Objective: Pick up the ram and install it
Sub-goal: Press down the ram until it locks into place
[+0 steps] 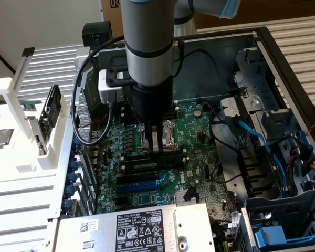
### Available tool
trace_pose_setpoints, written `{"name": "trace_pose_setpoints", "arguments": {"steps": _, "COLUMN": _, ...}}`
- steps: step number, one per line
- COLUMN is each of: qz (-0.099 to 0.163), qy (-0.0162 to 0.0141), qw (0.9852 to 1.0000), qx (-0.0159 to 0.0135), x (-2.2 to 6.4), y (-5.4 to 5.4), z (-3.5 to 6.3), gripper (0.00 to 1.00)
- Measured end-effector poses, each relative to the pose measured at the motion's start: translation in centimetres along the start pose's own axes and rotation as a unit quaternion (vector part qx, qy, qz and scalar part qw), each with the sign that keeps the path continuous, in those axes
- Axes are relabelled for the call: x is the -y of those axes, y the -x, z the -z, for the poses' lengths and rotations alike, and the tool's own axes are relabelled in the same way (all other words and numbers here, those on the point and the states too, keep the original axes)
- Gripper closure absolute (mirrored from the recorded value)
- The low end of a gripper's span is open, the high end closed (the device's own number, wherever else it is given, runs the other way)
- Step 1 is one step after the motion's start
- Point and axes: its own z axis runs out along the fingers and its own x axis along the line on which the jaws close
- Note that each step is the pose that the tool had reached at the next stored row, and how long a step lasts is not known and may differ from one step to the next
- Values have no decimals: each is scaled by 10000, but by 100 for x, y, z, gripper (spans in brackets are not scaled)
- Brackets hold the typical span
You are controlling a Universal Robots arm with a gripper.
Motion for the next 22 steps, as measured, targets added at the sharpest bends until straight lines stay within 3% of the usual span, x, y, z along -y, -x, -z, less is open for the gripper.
{"name": "trace_pose_setpoints", "arguments": {"steps": 11, "qz": 0, "qy": -1, "qw": 10000, "qx": 20, "x": -2, "y": -6, "z": 22, "gripper": 90}}
{"name": "trace_pose_setpoints", "arguments": {"steps": 22, "qz": 0, "qy": -1, "qw": 10000, "qx": 17, "x": -7, "y": 5, "z": 257, "gripper": 90}}
